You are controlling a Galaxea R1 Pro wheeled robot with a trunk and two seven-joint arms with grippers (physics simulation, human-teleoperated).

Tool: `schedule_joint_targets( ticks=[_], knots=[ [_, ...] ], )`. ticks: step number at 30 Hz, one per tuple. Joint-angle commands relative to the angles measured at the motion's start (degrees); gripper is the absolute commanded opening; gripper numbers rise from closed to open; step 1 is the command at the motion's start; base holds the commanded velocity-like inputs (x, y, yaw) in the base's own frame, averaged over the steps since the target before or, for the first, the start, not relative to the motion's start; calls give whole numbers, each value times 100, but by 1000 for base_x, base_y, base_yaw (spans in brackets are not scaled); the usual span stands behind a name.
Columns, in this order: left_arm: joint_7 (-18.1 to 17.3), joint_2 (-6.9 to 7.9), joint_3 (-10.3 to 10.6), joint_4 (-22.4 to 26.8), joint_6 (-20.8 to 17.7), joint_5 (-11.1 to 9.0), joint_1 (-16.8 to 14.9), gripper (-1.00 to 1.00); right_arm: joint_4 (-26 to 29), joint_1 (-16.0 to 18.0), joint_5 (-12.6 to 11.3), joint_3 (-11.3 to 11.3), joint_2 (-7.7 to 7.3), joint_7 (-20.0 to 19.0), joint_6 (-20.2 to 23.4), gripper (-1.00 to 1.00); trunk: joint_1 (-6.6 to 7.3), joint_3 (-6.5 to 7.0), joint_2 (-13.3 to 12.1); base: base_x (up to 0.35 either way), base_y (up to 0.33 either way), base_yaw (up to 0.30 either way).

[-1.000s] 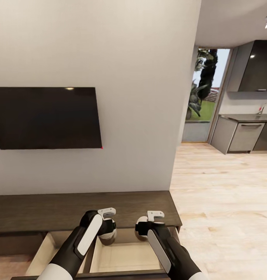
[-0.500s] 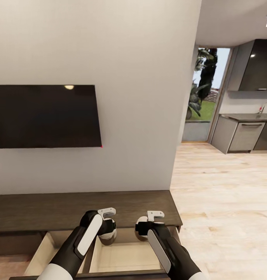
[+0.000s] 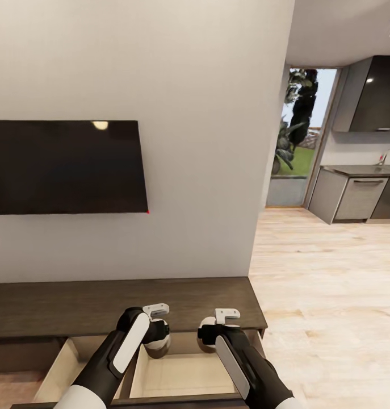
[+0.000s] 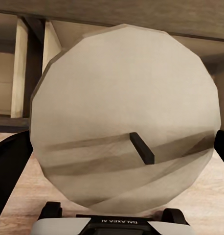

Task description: Place each of the two pumpkins and all three candles from the living room inside a cabinet in the living room (use any cabinet), then make sure every cabinet is closed, and position the cauldron so it is next to a table in the living room.

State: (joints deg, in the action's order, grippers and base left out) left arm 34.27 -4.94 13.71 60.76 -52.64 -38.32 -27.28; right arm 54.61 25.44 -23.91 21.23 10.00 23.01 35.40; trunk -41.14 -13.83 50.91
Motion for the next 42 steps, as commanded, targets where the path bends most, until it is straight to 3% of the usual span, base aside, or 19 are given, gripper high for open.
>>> schedule_joint_targets(
  ticks=[1, 42],
  knots=[
    [71, 1, 12, 6, -10, -53, -5, -100, 6, 5, -53, 7, 0, 54, 11, -100, -24, -27, 48, 0, 0, 0],
    [71, 1, 18, 6, -12, -45, -5, -100, -52, 5, -55, 4, 0, 54, 3, -100, -924, -763, 1693, 0, 0, 0]
  ],
)
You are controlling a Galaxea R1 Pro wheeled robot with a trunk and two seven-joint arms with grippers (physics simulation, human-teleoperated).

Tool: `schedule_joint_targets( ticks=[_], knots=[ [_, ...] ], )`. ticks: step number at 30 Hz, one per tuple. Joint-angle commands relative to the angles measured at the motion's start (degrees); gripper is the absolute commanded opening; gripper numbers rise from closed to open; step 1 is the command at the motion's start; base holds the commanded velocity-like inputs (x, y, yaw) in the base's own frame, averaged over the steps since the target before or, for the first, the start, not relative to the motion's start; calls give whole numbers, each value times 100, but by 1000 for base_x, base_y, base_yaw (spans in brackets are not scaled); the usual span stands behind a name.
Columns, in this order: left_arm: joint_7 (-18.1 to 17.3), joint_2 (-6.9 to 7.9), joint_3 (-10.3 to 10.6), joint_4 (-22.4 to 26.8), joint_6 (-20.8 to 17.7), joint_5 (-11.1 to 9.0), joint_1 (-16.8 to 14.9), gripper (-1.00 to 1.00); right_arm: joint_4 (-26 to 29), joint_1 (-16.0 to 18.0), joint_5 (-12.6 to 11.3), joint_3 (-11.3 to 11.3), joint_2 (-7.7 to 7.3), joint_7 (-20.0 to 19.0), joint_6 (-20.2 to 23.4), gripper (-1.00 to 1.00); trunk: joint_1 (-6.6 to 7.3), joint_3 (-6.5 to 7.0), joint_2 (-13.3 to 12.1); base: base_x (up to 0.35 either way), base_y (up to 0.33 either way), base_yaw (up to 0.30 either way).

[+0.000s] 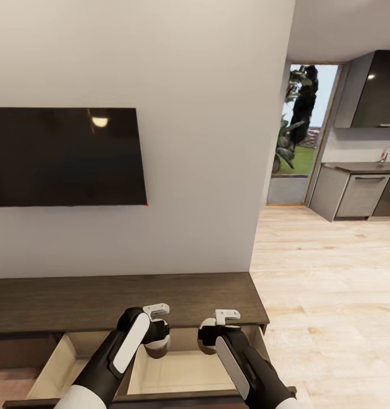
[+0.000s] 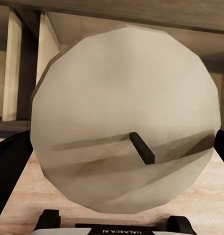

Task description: Place each of the two pumpkins and all three candles from the living room inside a cabinet in the living room (use any cabinet), then make sure every cabinet is closed, and position the cauldron so it is next to a table in the living room.

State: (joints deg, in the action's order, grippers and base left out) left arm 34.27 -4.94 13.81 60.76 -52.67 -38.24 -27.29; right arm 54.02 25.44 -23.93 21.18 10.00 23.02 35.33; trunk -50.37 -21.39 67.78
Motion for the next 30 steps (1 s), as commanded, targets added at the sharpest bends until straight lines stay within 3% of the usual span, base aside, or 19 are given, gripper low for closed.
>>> schedule_joint_targets(
  ticks=[1, 14, 19, 30],
  knots=[
    [71, 1, 13, 6, -10, -52, -5, -100, 5, 5, -53, 9, 0, 54, 13, -100, -23, -25, 46, 0, 0, 0],
    [69, -23, 23, -3, -6, -67, -5, -100, 4, 5, -59, 9, 0, 54, 9, -100, -308, -259, 568, 0, 0, 0],
    [68, -131, 49, -311, 61, -46, -22, -100, 4, 5, -58, 9, 0, 54, 12, -100, -418, -349, 768, 0, 0, 0],
    [63, -148, 69, -468, 273, -51, -31, -100, 4, 5, -51, 9, 0, 54, 9, -100, -660, -546, 1209, 0, 0, 0]
  ],
)
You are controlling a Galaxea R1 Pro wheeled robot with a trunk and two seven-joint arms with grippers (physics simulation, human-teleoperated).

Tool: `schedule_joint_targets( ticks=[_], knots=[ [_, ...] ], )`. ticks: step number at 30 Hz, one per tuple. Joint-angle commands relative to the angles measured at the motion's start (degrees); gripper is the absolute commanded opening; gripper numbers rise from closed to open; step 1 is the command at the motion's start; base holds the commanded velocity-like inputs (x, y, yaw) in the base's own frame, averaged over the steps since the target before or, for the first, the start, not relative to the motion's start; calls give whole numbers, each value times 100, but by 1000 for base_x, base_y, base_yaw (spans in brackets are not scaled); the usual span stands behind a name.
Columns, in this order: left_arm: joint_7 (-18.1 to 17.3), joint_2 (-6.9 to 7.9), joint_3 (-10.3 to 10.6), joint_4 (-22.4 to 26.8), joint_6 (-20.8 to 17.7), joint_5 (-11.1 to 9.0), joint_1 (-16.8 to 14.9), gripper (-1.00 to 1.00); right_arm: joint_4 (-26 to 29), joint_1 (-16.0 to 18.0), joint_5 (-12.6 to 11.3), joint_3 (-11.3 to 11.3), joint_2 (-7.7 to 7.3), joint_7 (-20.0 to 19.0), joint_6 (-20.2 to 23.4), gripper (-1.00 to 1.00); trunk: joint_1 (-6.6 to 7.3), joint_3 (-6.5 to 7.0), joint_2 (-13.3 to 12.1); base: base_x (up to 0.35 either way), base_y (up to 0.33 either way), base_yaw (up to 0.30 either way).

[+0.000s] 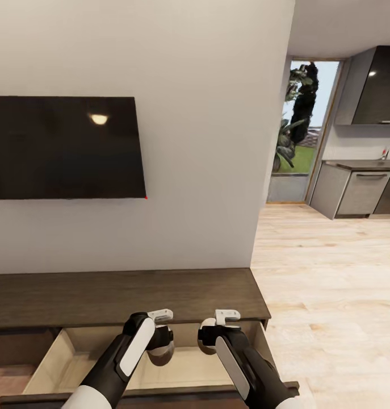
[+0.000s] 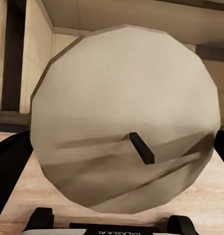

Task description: Place each of the two pumpkins and all three candles from the living room inside a cabinet in the living room (use any cabinet), then make sure every cabinet is closed, and position the cauldron so it is next to a table in the living room.

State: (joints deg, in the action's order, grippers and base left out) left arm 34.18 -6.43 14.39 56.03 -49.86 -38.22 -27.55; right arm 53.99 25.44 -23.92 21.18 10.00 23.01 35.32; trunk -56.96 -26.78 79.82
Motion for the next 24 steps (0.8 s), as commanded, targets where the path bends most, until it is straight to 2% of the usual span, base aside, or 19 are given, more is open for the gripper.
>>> schedule_joint_targets(
  ticks=[1, 24],
  knots=[
    [71, 2, 11, 6, -8, -53, -5, -100, 7, 5, -52, 9, 0, 54, 10, -100, -23, -25, 46, 0, 0, 0],
    [71, 4, 11, 5, 2, -46, -5, -100, -11, 5, -52, 9, 0, 54, 1, -100, -528, -438, 968, 0, 0, 0]
  ],
)
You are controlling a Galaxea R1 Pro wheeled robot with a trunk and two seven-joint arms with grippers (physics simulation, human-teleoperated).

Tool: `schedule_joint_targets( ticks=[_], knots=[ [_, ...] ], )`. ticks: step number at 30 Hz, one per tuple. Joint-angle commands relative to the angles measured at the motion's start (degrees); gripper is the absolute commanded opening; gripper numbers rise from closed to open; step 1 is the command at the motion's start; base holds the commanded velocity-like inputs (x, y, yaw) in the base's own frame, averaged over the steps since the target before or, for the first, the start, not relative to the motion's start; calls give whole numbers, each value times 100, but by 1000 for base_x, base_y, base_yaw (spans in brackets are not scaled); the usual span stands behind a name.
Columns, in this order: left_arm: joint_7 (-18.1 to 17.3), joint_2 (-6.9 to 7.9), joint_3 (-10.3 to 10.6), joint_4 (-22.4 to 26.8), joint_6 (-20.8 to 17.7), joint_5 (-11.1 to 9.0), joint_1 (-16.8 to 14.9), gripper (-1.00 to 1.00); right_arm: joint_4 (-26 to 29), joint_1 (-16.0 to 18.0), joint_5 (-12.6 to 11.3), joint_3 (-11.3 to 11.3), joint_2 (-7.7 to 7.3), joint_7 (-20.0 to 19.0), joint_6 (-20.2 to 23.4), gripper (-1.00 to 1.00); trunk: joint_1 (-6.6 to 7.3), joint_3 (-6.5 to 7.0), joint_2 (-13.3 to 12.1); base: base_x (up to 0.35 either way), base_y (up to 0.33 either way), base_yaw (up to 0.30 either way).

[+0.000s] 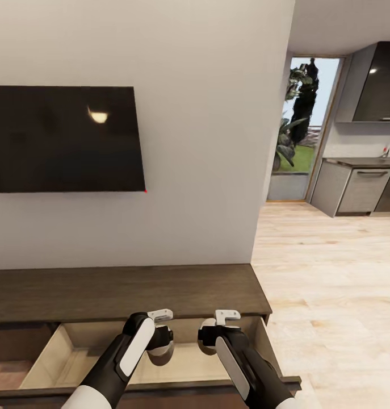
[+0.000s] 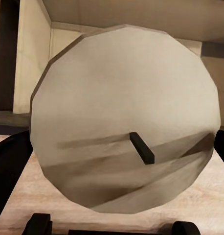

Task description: Place each of the two pumpkins and all three candles from the living room inside a cabinet in the living room (use any cabinet), then make sure every cabinet is closed, and position the cauldron so it is next to a table in the living room.

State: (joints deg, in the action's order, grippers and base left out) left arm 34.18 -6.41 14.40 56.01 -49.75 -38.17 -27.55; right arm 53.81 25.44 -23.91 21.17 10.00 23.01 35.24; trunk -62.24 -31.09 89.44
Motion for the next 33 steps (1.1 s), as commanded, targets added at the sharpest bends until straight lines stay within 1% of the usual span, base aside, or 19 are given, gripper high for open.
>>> schedule_joint_targets(
  ticks=[1, 8, 33],
  knots=[
    [71, 0, 10, 6, -9, -51, -5, -100, 5, 5, -53, 10, 0, 55, 9, -100, -22, -25, 45, 0, 0, 0],
    [71, -1, 9, 6, -9, -51, -5, -100, -83, 5, -52, 10, 0, 55, 1, -100, -176, -150, 326, 0, 0, 0],
    [71, 0, 19, 6, -9, -49, -5, -100, -85, 5, -56, 10, 0, 55, 1, -100, -725, -599, 1329, 0, 0, 0]
  ],
)
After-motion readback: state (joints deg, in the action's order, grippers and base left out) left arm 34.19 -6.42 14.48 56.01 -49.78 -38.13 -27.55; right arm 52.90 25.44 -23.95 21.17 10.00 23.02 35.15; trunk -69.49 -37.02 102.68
